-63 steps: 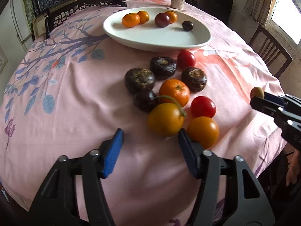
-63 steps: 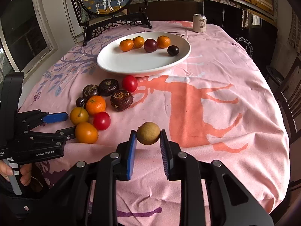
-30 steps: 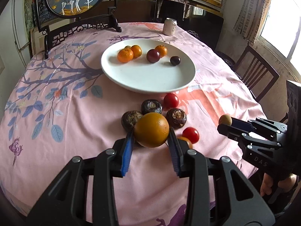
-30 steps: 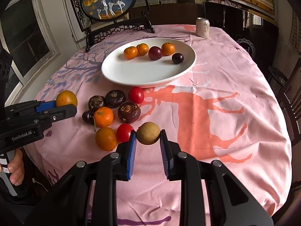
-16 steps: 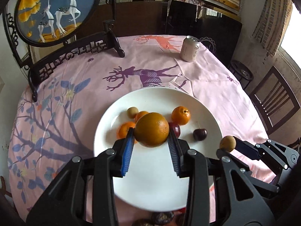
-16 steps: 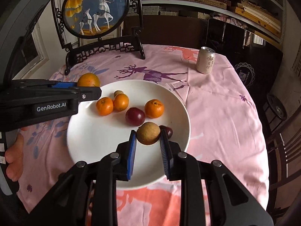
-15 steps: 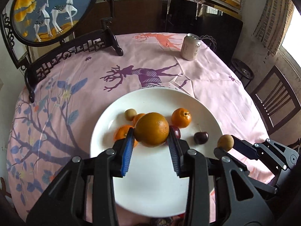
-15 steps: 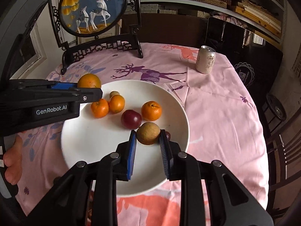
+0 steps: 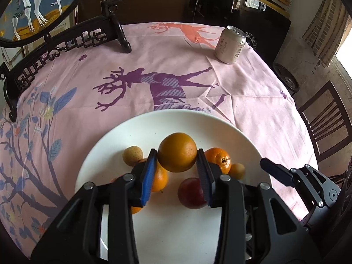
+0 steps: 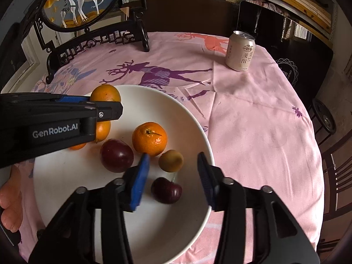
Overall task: Organize fruits
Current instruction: 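Grasp an orange with the left tool while the right tool grasps a brown fruit, then grasp a dark cherry with the left tool while the right tool grasps an orange tomato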
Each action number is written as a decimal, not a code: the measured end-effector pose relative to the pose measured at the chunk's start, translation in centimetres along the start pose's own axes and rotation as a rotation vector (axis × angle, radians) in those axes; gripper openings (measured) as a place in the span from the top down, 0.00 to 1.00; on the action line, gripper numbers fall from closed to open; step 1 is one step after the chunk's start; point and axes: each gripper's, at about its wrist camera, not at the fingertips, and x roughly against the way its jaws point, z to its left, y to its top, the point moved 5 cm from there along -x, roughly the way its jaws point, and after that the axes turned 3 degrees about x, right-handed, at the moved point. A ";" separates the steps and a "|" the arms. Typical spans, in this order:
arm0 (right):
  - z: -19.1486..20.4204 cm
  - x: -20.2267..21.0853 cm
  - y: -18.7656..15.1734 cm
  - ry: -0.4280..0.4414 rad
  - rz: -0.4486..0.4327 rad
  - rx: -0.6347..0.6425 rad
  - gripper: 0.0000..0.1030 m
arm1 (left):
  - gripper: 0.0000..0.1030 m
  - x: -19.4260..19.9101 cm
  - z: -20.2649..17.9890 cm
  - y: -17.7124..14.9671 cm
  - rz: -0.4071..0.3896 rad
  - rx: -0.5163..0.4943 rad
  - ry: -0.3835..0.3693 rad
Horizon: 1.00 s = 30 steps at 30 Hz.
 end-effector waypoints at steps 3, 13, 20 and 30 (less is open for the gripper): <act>0.3 2.1 -0.4 -0.018 -0.017 0.029 0.46 | 0.49 3.0 0.5 -0.9 -0.046 -0.017 -0.006; 4.9 12.3 -11.5 0.092 -0.079 -0.053 0.37 | 0.25 13.4 4.5 -16.0 -0.195 0.051 -0.005; 6.5 14.4 -12.8 0.071 -0.096 -0.055 0.37 | 0.25 14.7 6.6 -21.7 -0.194 0.082 0.025; 12.1 15.5 -17.4 0.207 -0.033 0.032 0.37 | 0.25 15.4 10.0 -24.8 -0.180 0.138 0.048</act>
